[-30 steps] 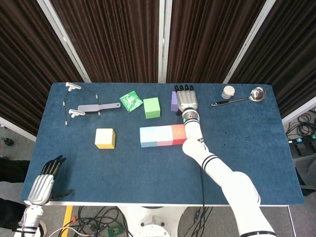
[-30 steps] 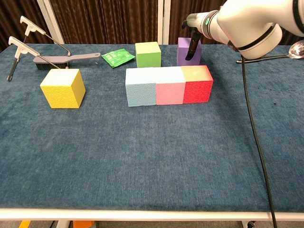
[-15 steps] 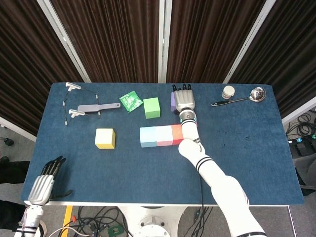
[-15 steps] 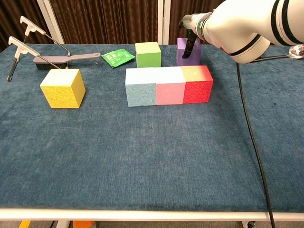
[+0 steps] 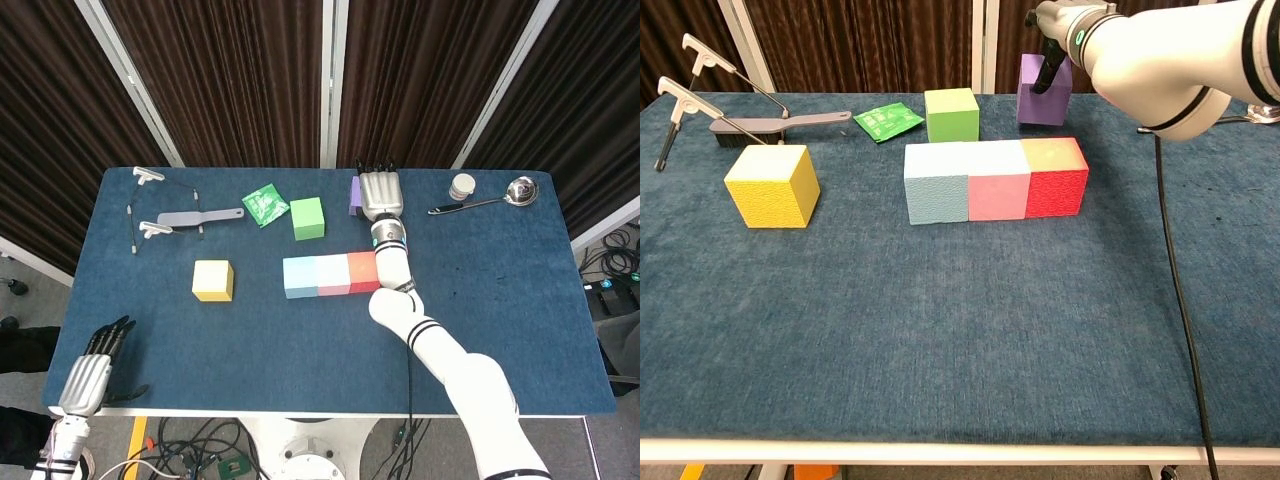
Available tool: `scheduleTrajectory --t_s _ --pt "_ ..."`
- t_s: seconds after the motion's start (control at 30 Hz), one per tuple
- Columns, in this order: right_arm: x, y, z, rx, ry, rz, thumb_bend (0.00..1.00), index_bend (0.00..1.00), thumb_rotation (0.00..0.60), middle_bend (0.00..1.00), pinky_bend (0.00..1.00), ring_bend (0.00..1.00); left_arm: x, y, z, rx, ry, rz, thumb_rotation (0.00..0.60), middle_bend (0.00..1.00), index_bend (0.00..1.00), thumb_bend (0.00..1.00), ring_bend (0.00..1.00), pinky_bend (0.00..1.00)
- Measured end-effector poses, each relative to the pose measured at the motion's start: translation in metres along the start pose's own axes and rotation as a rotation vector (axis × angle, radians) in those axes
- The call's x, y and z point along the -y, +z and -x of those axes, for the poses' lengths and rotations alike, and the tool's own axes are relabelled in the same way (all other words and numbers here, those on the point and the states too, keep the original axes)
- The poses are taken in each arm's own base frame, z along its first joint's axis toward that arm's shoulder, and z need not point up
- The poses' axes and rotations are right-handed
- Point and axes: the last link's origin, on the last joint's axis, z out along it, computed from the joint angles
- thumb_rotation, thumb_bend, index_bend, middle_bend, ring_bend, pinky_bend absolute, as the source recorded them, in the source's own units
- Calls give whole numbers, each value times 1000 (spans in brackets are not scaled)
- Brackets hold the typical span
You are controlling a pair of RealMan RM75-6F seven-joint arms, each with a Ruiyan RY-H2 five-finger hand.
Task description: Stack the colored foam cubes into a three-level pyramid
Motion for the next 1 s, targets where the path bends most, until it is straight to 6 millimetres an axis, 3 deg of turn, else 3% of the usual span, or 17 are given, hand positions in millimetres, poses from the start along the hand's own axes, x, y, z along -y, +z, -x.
scheduleTrajectory --t_s 0.23,0.43,0.7,0.87,1.0 --pt "6 -6 -19 -71 38 -41 264 0 600 713 0 172 -3 1 -2 -3 8 7 600 14 55 11 0 0" --pt "20 -26 -46 -123 87 -118 253 0 600 719 0 172 -7 2 -4 -12 15 15 600 14 55 10 0 0" --pt "47 -100 -89 -107 145 -249 246 0 600 724 0 172 -11 4 -5 -18 15 29 600 14 55 11 0 0" --pt "41 -146 -110 -81 131 -222 247 0 600 728 0 172 -15 1 -7 -25 16 44 600 14 55 10 0 0" --pt "32 -167 -113 -46 94 -166 247 0 600 729 0 172 -15 -2 -7 -31 9 42 600 14 55 10 0 0"
